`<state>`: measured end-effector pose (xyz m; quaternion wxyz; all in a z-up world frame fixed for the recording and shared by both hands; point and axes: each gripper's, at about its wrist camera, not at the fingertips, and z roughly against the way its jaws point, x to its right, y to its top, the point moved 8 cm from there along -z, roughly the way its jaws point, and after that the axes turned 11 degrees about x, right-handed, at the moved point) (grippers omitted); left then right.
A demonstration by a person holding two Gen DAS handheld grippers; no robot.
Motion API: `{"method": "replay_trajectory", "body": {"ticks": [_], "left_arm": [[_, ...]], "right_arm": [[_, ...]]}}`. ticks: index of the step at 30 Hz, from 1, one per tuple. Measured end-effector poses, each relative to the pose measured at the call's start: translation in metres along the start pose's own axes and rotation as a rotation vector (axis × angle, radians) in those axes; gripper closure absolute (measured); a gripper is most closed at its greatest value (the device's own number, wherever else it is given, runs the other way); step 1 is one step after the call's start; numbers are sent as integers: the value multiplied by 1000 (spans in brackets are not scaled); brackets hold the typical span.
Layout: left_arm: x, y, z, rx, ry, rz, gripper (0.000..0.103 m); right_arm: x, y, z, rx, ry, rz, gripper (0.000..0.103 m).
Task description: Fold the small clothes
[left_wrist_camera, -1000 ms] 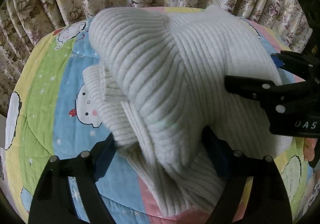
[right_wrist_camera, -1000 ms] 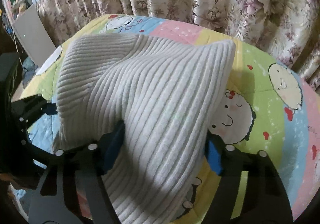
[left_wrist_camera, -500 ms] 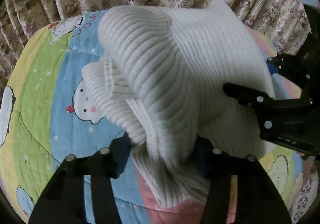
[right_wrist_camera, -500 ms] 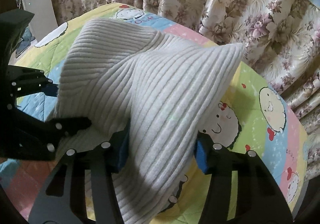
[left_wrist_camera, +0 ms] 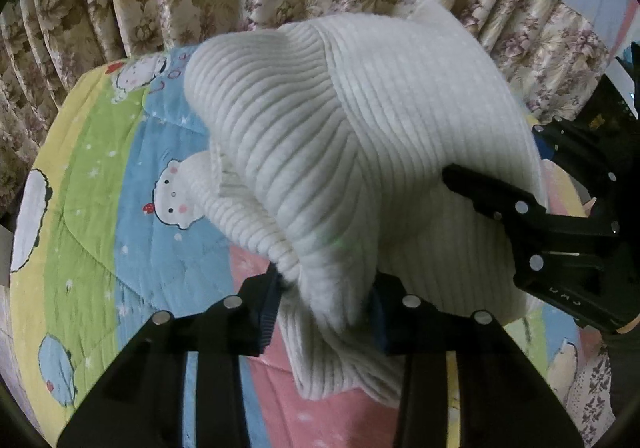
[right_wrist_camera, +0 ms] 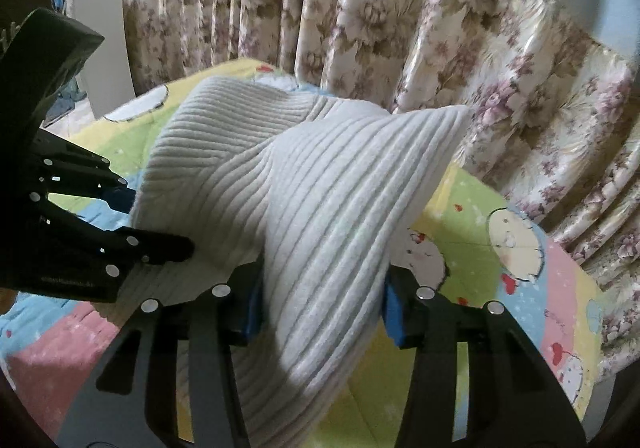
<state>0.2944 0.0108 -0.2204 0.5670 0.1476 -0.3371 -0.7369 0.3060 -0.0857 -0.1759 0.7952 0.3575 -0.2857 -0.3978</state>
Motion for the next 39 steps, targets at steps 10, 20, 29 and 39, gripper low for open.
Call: {"method": "replay_trajectory", "body": {"ticks": [10, 20, 29, 39], "left_arm": [[93, -32, 22, -9, -5, -53, 64], [124, -83, -42, -67, 34, -72, 29], [111, -87, -43, -37, 65, -77, 2], [115, -85, -5, -9, 131, -143, 2]], "right_arm": [[29, -46, 85, 20, -41, -39, 55], [62, -147, 78, -81, 24, -224, 45], [73, -155, 74, -71, 91, -354, 19], [61, -141, 137, -55, -50, -333, 6]]}}
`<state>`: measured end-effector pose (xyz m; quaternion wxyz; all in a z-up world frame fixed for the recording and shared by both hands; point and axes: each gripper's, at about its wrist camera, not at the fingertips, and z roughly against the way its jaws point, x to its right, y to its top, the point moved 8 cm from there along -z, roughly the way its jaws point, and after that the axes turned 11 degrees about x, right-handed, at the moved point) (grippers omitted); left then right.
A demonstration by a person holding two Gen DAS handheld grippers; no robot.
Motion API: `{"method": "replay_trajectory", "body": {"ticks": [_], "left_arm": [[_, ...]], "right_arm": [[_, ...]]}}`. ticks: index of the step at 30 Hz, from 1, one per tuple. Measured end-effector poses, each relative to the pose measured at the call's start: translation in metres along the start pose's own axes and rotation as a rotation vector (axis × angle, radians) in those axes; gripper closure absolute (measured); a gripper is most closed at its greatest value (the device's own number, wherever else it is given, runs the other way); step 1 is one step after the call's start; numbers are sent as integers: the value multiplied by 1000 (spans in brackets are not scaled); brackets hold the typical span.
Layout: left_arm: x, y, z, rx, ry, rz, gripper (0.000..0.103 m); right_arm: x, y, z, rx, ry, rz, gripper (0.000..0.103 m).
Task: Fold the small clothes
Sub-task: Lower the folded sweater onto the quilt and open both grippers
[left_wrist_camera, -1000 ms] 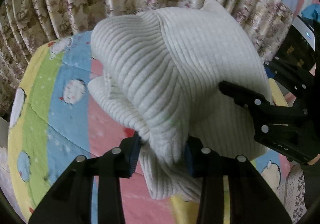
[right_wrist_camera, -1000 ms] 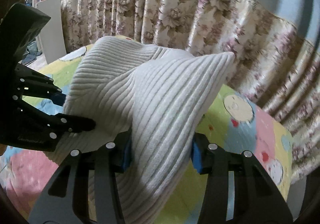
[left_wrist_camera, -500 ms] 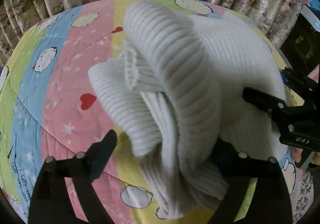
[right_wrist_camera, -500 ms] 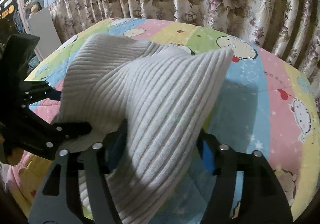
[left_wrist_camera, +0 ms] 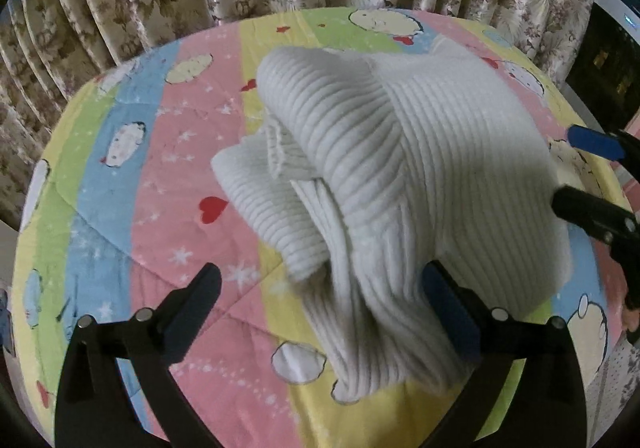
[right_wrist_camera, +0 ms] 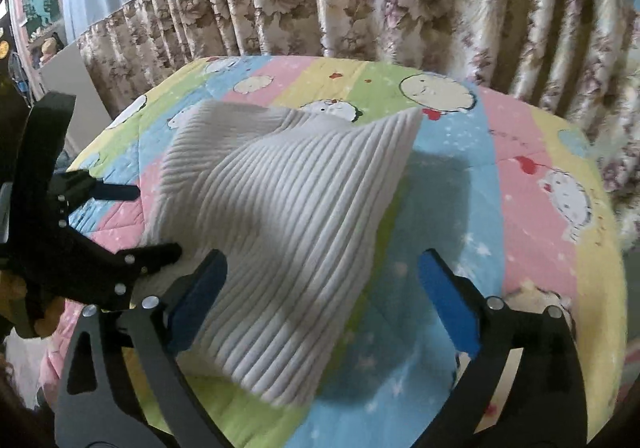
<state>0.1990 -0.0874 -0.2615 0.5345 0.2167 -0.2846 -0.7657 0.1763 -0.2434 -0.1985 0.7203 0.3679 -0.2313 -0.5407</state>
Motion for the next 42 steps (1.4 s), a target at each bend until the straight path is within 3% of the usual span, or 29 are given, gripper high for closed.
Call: {"method": "replay_trajectory", "body": {"ticks": [4, 10, 16, 20, 22, 27, 33, 37, 42], "left_arm": [[-5, -5, 8, 14, 20, -9, 2], [-13, -16, 1, 17, 13, 10, 1], [-15, -17, 10, 35, 17, 41, 1], [-17, -13, 37, 78, 77, 30, 1], [-22, -14, 56, 106, 147, 26, 1], [-35, -24, 95, 152, 244, 64, 2], [-42, -41, 140, 195, 246, 148, 2], [-38, -49, 163, 190, 196, 194, 2], [-34, -46, 207, 245, 270, 198, 2]], "right_arm": [[-5, -13, 13, 1, -82, 36, 6], [7, -53, -5, -62, -218, 168, 6], [17, -58, -3, -51, -180, 63, 6], [1, -40, 28, 29, -155, 28, 4], [-8, -29, 47, 72, -158, 4, 3], [-28, -20, 77, 116, -162, -57, 3], [-48, -24, 104, 152, -229, -97, 3], [-59, -28, 117, 138, -244, -152, 3], [-72, -20, 144, 159, -277, -162, 3]]}}
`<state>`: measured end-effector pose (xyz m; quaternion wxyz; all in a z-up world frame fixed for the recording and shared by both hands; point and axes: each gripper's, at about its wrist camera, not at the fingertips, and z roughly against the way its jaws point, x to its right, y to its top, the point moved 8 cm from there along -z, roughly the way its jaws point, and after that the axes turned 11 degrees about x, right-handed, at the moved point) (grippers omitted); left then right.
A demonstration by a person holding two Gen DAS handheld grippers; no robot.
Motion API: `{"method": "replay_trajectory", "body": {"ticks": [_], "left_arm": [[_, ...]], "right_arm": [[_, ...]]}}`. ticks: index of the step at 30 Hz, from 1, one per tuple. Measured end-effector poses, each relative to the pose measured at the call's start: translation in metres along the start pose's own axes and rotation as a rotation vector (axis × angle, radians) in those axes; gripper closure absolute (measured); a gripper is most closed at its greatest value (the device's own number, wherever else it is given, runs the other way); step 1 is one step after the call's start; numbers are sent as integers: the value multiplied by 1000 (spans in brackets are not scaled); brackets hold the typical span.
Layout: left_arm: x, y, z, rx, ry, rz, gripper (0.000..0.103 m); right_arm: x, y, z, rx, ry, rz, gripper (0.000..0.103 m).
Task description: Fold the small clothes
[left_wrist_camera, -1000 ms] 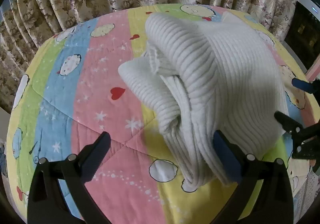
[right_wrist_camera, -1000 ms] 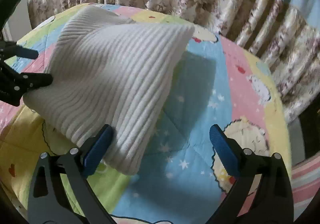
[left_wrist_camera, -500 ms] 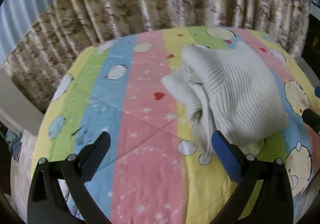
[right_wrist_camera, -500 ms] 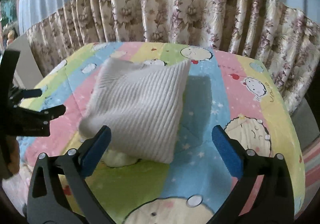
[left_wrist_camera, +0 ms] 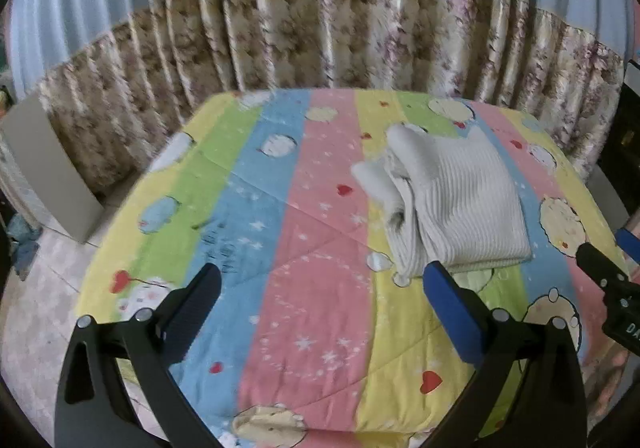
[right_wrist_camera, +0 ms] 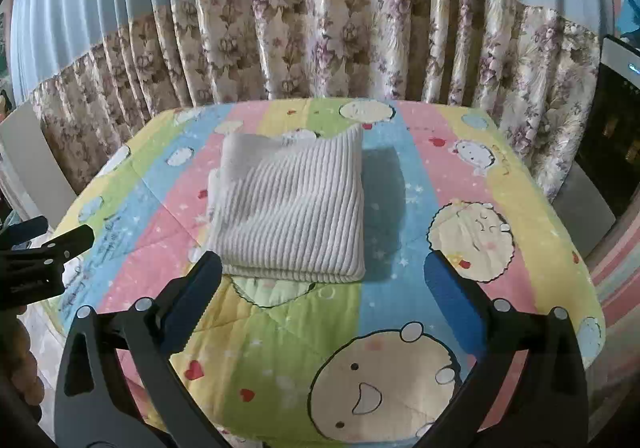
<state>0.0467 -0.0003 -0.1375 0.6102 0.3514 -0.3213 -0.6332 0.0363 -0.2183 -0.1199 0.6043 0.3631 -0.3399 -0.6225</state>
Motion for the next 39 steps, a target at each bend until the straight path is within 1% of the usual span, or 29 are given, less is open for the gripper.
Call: {"method": "replay_trajectory", "body": {"ticks": [3, 5, 10, 15, 19, 22, 26, 29, 33, 39], "left_arm": [[3, 6, 15, -3, -35, 21, 2], [5, 10, 28, 8, -52, 30, 2], [7, 19, 52, 32, -21, 11, 2], [4, 33, 70, 40, -19, 12, 2], [-2, 47, 82, 80, 0, 24, 2], [-3, 54, 86, 88, -12, 32, 2], [-4, 61, 91, 101, 0, 21, 2], [-3, 62, 90, 93, -13, 31, 2], [-5, 64, 90, 95, 2, 24, 2], [-4, 65, 88, 96, 3, 21, 2]], "right_arm": [[-1, 5, 13, 7, -13, -16, 3], [-2, 10, 21, 11, -12, -23, 3], [-5, 17, 37, 35, -34, -1, 3], [-5, 27, 49, 48, -41, -2, 3], [-5, 36, 56, 63, -48, -3, 3], [-5, 41, 60, 72, -51, 1, 3], [-6, 45, 64, 82, -61, 11, 3], [-6, 46, 64, 85, -63, 10, 3], [-7, 47, 65, 84, -67, 13, 3], [-7, 47, 65, 82, -70, 17, 3]]}}
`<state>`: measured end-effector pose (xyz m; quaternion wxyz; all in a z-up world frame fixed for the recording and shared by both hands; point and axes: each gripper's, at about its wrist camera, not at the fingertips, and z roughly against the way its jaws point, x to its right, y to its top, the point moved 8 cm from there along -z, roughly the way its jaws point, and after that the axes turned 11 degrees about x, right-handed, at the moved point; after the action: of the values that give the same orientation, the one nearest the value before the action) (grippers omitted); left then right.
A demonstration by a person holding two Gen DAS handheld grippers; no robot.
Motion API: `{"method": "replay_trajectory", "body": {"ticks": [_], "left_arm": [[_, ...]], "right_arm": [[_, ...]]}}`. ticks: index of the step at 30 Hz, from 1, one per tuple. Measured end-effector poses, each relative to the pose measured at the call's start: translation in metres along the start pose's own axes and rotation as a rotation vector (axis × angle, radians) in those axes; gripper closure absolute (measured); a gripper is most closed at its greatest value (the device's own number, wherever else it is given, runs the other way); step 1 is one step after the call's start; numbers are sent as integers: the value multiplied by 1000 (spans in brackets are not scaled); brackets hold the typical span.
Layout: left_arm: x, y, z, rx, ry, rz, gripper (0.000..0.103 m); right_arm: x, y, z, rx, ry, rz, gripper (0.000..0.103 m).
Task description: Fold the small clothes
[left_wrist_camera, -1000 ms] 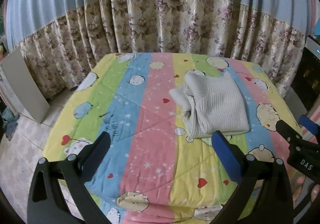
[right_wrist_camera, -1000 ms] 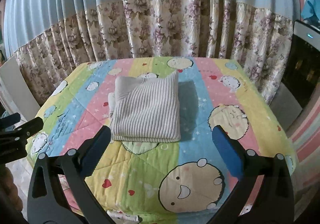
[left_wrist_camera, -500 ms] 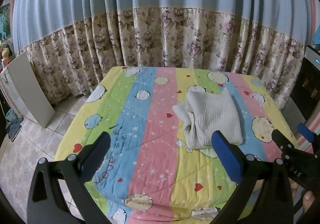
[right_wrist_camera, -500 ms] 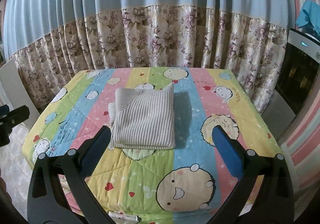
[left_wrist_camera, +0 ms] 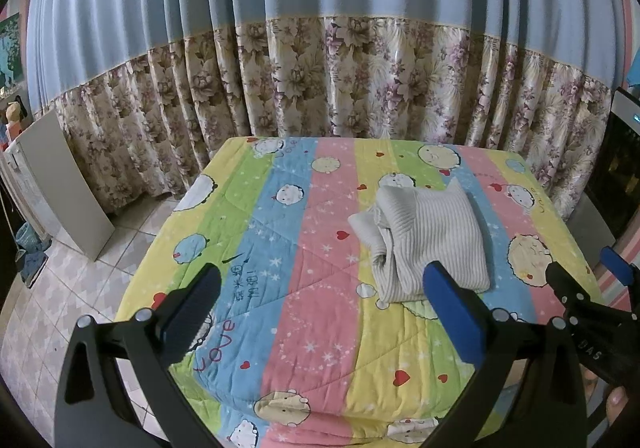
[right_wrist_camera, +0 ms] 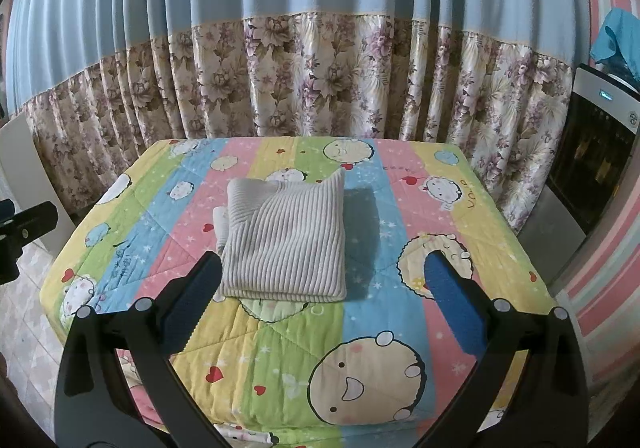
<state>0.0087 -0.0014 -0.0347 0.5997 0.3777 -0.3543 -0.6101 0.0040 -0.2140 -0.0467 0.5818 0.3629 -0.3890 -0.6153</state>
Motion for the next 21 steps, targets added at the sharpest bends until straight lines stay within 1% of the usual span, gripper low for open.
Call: {"method": "replay_trajectory", "body": {"ticks": [9, 21], "left_arm": [[2, 3, -2, 12, -17, -15, 2], [2, 4, -4, 16, -16, -19, 2]], "right_arm": [[12, 0, -3, -2, -8, -8, 3], [12, -3, -8, 0, -18, 5, 3]]}}
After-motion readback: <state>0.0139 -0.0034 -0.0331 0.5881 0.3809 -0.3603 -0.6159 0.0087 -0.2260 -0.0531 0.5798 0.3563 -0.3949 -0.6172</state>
